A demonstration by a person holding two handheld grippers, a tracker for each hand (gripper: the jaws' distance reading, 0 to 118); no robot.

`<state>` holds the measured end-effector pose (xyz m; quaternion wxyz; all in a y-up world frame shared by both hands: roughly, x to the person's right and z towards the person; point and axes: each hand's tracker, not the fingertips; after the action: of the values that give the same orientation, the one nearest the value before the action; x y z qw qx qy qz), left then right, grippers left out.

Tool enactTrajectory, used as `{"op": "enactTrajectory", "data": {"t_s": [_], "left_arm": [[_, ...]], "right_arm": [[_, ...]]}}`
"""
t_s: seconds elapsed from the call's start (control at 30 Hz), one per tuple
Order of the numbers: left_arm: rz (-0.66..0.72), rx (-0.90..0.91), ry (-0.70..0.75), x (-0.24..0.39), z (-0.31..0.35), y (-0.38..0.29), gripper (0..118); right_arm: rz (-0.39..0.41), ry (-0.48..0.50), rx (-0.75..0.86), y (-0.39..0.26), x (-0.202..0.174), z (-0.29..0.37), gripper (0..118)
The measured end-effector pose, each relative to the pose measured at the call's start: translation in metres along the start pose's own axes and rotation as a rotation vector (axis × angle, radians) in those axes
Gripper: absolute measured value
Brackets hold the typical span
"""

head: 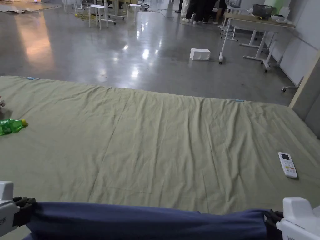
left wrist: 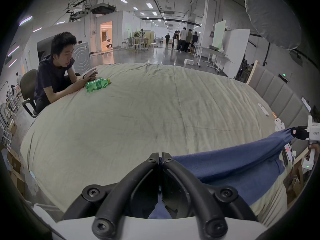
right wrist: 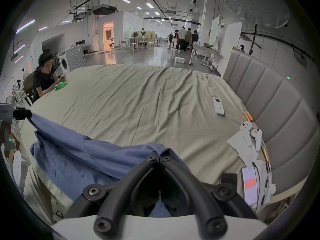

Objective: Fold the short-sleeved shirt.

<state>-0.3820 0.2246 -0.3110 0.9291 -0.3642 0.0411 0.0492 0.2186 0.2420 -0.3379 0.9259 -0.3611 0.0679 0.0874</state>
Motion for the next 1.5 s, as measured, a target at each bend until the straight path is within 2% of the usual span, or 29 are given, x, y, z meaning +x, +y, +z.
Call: {"op": "enactTrajectory", "data": {"t_s": [0.2,0.43,0.5,0.63,0.8,0.87,0.93,1.0,1.03,1.1,1.17,1.27,1.43,1.5], "left_arm": [[0.005,-0.069,-0.011,-0.007,0.016,-0.048,3],[-0.056,-0.188,0.036,-0.008,-0.004,-0.098,3],[-0.076,-0.228,0.047,-0.008,-0.01,-0.108,3],[-0.103,-0.262,0.053,-0.012,-0.018,-0.12,3],[-0.092,-0.249,0.058,-0.011,-0.02,-0.126,3],[-0.104,-0.239,0.064,-0.009,-0.018,-0.125,4],[-0.095,-0.233,0.065,-0.008,-0.013,-0.12,21],[-0.063,-0.2,0.058,-0.009,-0.006,-0.11,47],[-0.046,-0.167,0.03,-0.008,-0.002,-0.104,56],[-0.029,-0.098,-0.001,-0.001,0.006,-0.089,63],[-0.053,-0.029,-0.006,0.01,0.011,-0.072,63],[-0.074,0.094,-0.007,0.033,0.015,-0.046,63],[-0.094,0.302,0.03,0.08,0.022,-0.01,63],[-0.113,0.414,0.061,0.101,0.031,0.0,63]], "right_arm": [[0.027,-0.029,-0.073,-0.05,-0.009,0.027,0],[0.033,-0.028,-0.232,-0.116,-0.02,-0.003,0],[0.072,-0.05,-0.24,-0.127,-0.025,-0.011,0],[0.061,-0.058,-0.248,-0.137,-0.03,-0.021,1],[0.093,-0.073,-0.242,-0.139,-0.041,-0.026,3],[0.133,-0.094,-0.231,-0.135,-0.047,-0.019,14],[0.173,-0.142,-0.217,-0.129,-0.052,-0.01,47],[0.152,-0.182,-0.199,-0.117,-0.048,0.004,90],[0.132,-0.188,-0.175,-0.111,-0.046,0.011,98],[0.071,-0.187,-0.065,-0.092,-0.044,0.03,100],[0.028,-0.208,0.014,-0.086,-0.039,0.026,100],[-0.028,-0.2,0.222,-0.062,-0.044,0.034,100],[-0.051,-0.199,0.467,-0.016,-0.08,0.038,98],[-0.095,-0.16,0.558,-0.002,-0.094,0.04,94]]}}
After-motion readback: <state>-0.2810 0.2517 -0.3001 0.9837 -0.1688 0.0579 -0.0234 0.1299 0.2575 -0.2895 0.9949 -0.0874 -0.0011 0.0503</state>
